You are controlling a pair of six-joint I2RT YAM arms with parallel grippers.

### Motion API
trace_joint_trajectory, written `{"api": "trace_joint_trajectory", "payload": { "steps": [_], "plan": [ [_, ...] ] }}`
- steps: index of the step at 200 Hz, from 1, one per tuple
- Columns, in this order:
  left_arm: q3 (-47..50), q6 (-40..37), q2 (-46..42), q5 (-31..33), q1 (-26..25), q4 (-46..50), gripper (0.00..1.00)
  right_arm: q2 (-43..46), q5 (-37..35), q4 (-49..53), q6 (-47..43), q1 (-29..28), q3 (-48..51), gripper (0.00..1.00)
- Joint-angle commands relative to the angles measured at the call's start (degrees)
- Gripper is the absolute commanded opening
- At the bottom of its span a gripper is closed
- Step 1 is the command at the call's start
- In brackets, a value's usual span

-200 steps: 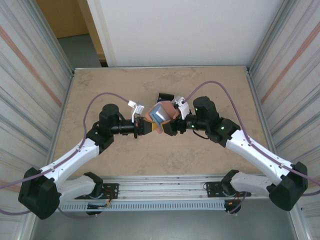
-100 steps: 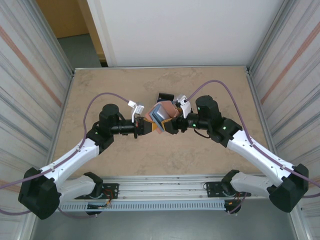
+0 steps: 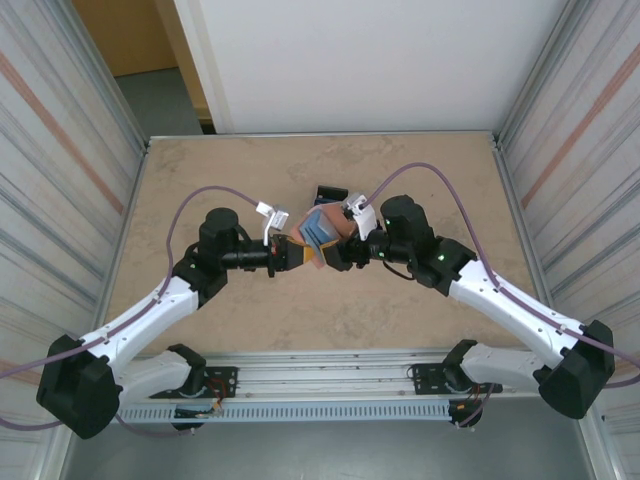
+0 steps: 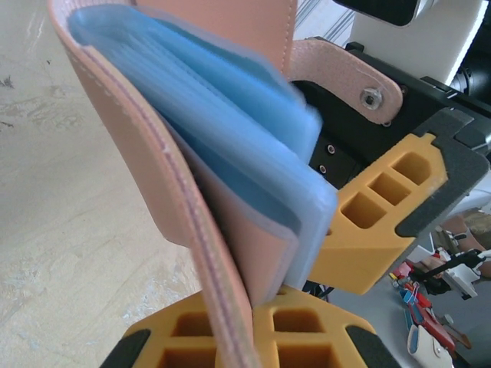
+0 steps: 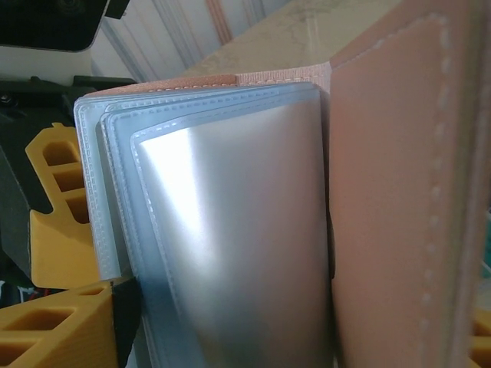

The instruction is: Take the credit cards out of the card holder

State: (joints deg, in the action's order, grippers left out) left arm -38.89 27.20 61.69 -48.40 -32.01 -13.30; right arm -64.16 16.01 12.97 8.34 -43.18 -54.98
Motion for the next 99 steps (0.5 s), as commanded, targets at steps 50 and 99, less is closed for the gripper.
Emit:
{"api": "trace_joint_trajectory", "payload": {
  "steps": [50, 99],
  "plan": [
    [-1.96, -0.91, -0.9, -3.16, -0.86, -2.26, 0.0, -0.01, -6.78, -0.82, -0.52, -0.3, -1.25, 0.56],
    [-1.77, -1.01, -0.36, -2.9, -0.87, -2.08, 0.0, 0.63, -2.61, -2.09, 0.09, 0.11, -1.09, 0.51]
  ]
}}
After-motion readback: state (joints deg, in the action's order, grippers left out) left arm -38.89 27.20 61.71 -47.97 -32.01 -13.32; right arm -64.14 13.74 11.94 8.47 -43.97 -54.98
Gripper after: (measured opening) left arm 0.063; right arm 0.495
